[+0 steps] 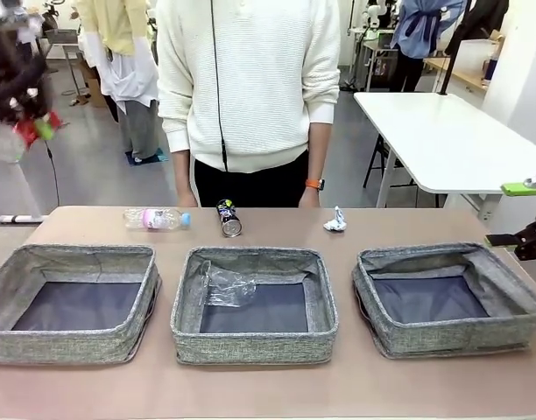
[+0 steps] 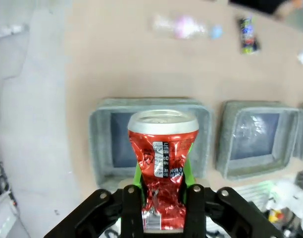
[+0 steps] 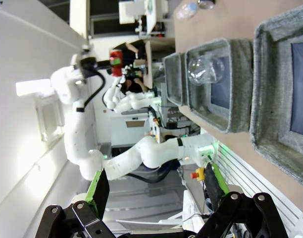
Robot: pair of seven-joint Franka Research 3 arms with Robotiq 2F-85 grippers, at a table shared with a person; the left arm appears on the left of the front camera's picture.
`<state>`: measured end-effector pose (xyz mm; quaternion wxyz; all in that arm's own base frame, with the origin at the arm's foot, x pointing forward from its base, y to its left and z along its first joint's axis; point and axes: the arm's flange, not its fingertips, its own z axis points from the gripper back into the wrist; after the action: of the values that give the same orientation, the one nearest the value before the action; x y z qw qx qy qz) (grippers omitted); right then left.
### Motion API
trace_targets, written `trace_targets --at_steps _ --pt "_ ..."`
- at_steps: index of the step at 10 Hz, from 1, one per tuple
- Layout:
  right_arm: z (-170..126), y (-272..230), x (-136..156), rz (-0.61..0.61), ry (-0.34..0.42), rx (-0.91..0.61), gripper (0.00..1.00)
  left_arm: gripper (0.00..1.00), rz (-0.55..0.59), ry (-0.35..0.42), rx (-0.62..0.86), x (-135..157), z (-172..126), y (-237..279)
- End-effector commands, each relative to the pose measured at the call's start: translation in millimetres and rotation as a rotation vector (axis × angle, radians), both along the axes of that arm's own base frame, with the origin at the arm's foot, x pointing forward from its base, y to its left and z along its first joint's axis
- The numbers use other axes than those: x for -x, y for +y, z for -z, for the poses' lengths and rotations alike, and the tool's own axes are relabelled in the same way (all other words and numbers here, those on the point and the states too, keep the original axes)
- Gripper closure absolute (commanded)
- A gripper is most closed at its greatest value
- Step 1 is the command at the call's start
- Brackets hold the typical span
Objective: Sort the waste into the appropriate baskets.
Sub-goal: Pick up the waste item pointed out by the person.
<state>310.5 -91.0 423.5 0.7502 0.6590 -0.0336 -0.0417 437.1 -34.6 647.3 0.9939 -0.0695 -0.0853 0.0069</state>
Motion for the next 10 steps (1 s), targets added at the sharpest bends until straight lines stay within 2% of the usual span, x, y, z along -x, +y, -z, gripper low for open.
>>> trace_targets --at_steps 1,2,3,4,5,8,10 --pt "-3.5 0.8 0.3 0.004 0.002 -0.008 0.0 0.67 0.046 0.051 -0.059 -14.8 -37.3 -72.9" --pt "-3.5 0.8 0.3 0.004 0.002 -0.008 0.0 0.67 0.066 0.123 -0.026 -12.0 -45.1 -118.6" --pt "-3.5 0.8 0.3 0.004 0.002 -0.008 0.0 0.67 0.036 0.14 -0.014 -6.2 -52.5 -164.5" --pt "-3.5 0.8 0.3 0.004 0.002 -0.008 0.0 0.67 0.068 0.156 0.012 6.9 -64.9 -211.0" --pt "-3.5 0.8 0.3 0.004 0.002 -0.008 0.0 0.67 0.096 0.093 0.001 18.7 -79.0 -240.2" --pt "-3.5 0.8 0.3 0.004 0.002 -0.008 0.0 0.67 0.093 0.058 0.04 29.1 -126.0 -296.2" --pt "-3.5 0.8 0.3 0.004 0.002 -0.008 0.0 0.67 0.156 0.111 0.096 32.3 -128.9 -318.4"
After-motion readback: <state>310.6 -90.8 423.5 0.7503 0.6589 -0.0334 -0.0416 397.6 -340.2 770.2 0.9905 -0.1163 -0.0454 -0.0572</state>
